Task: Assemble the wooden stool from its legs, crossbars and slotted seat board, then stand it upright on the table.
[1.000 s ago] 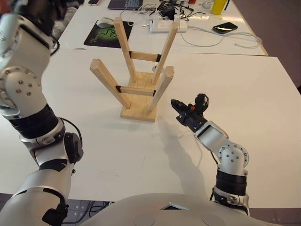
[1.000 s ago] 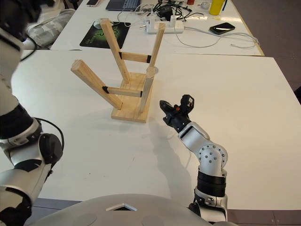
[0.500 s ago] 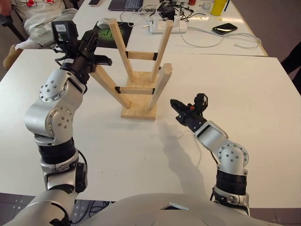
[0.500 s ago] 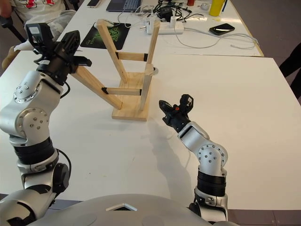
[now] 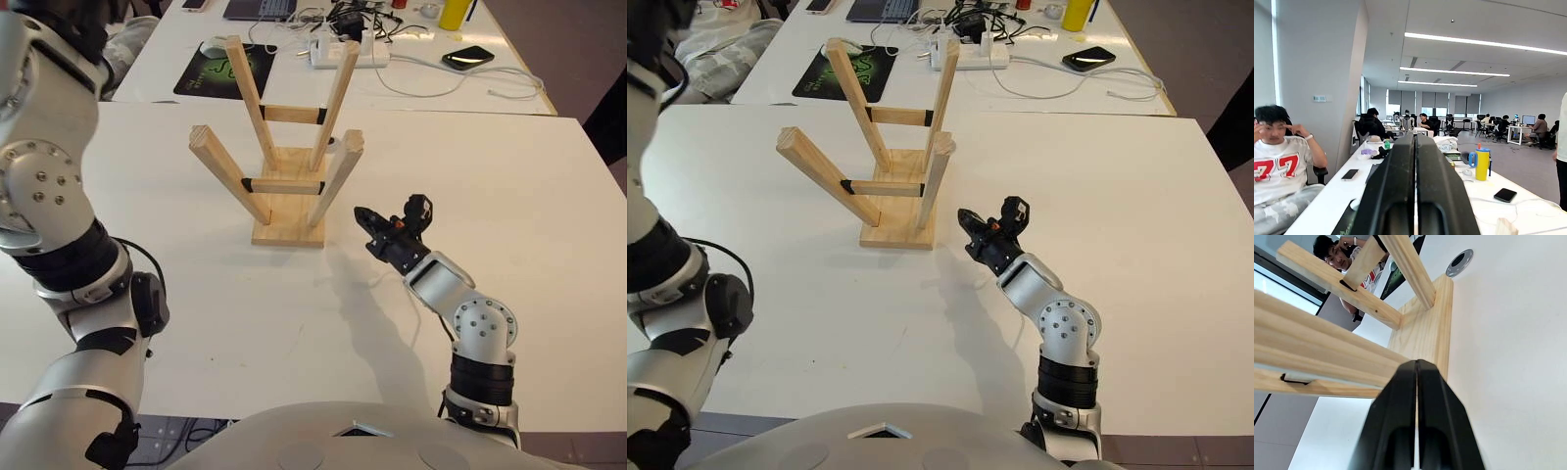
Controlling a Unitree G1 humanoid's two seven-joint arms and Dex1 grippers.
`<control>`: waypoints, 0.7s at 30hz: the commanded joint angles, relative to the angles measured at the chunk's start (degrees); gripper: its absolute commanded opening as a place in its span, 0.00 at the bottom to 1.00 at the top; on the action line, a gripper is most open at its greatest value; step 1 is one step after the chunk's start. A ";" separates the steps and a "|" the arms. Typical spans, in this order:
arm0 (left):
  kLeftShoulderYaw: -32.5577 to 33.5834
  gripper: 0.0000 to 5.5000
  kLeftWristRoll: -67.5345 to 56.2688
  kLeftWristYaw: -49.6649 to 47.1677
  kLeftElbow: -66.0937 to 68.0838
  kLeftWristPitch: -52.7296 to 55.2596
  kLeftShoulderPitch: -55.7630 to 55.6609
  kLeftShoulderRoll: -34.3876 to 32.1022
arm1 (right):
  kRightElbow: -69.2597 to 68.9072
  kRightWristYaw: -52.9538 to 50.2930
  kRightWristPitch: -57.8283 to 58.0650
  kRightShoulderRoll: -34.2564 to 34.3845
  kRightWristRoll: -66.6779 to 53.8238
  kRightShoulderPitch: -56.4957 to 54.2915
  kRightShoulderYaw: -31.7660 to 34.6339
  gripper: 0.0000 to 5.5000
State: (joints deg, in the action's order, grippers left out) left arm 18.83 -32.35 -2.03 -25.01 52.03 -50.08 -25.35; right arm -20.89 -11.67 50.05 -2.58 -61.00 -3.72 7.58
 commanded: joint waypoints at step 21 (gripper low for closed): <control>4.77 0.00 -2.54 -2.24 -0.97 -3.66 8.69 7.79 | -0.09 1.40 -1.97 -0.30 3.92 -2.80 0.80 0.00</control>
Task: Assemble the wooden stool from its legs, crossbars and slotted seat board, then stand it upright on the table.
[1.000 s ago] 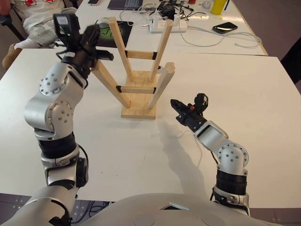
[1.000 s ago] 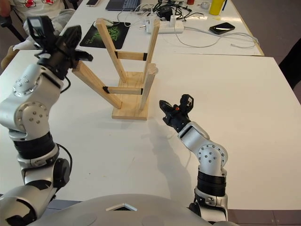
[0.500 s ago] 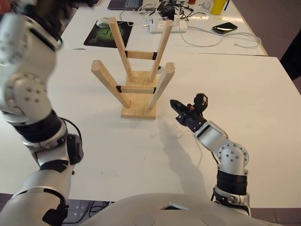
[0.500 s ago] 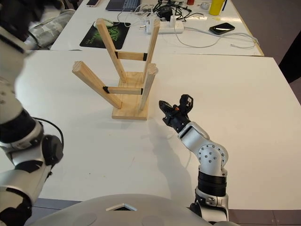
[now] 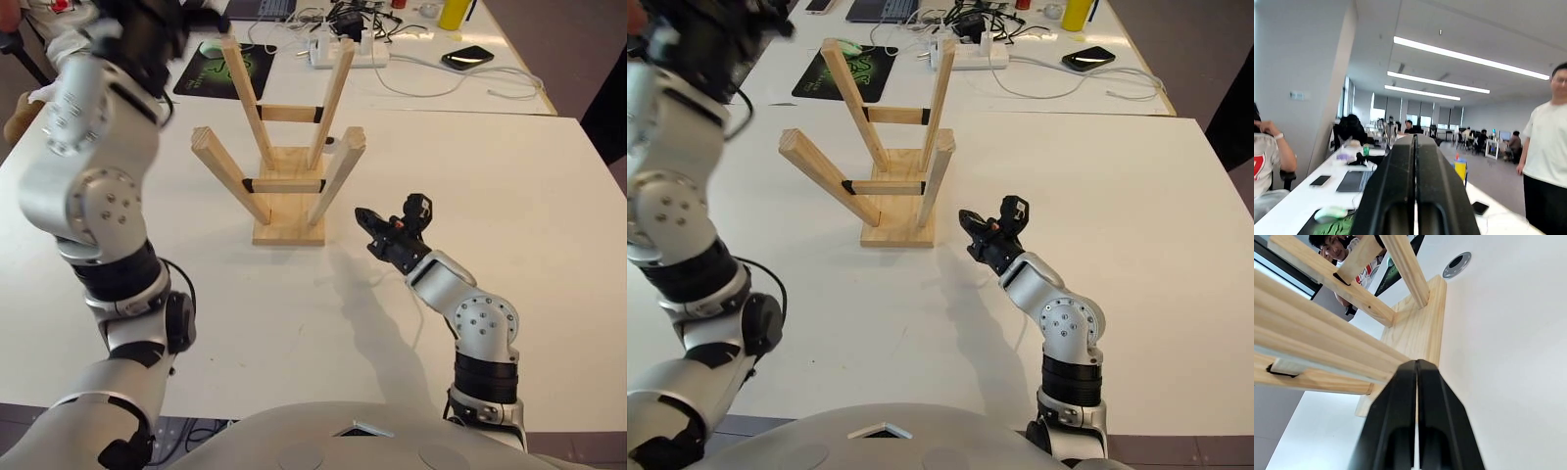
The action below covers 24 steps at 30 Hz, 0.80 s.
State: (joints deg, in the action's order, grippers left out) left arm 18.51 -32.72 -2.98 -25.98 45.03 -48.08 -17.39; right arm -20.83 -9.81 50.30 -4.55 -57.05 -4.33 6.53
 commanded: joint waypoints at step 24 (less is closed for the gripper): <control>19.36 0.00 -42.62 -23.02 15.21 -6.65 24.66 24.02 | 14.83 -13.68 -34.18 22.07 -24.56 -19.30 6.21 0.00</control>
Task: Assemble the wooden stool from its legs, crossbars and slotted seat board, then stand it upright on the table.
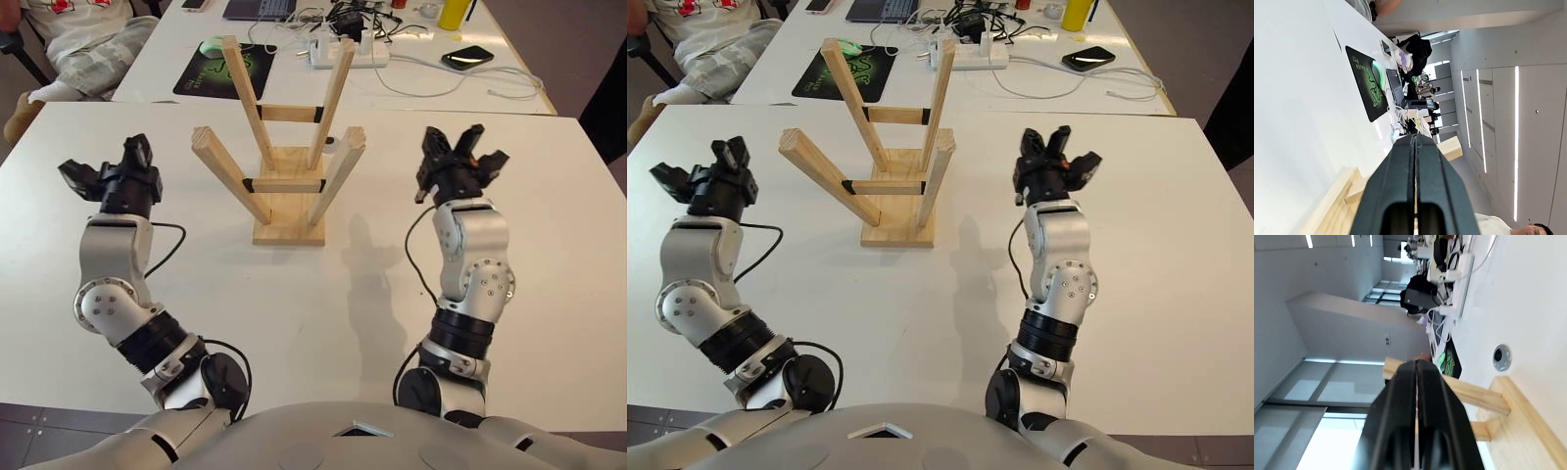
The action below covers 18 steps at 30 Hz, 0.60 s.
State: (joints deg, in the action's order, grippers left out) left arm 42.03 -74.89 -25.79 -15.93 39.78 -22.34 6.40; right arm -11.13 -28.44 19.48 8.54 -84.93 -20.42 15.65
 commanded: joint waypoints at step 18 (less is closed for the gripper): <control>-18.15 0.00 16.02 12.56 5.65 -11.16 5.49 -3.11 | 9.06 16.43 -8.50 8.10 7.58 -2.25 -6.70 0.00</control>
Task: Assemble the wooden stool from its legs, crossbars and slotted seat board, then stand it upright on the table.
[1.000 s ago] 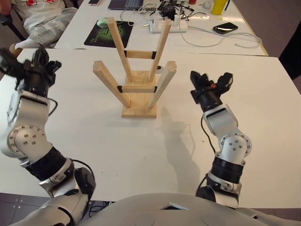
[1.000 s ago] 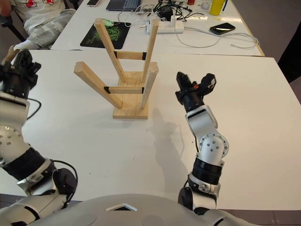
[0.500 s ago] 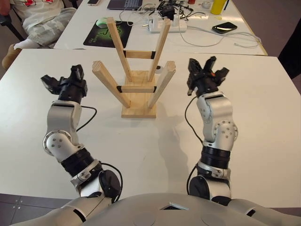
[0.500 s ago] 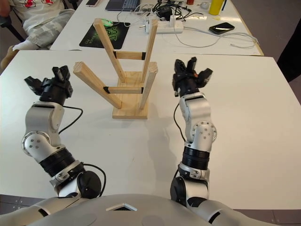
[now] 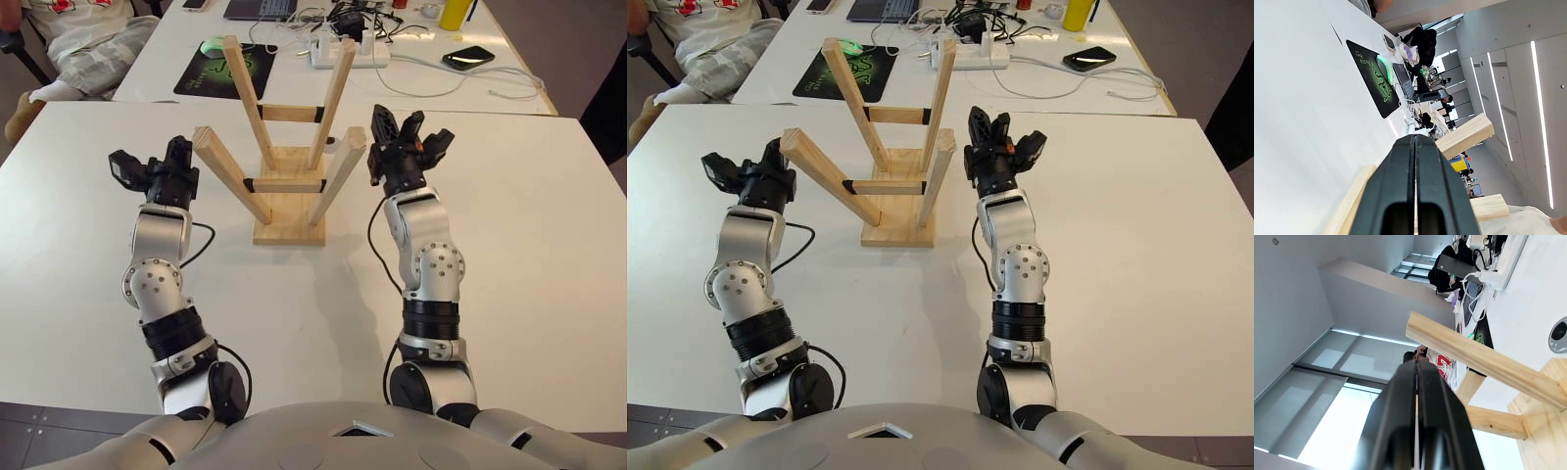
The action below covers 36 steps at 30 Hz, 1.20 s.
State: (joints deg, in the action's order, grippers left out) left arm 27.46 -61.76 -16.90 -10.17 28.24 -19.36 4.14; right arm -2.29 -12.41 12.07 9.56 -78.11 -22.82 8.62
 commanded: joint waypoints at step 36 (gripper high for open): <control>-19.79 0.00 -24.95 -8.66 -2.97 -24.25 4.32 14.67 | -4.18 -9.25 -0.42 13.44 -7.28 2.68 -14.83 0.00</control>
State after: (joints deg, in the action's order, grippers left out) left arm 16.63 -93.71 -19.58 -12.57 0.92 -26.21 9.66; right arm -5.11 -17.47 5.09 9.86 -87.54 -23.90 5.47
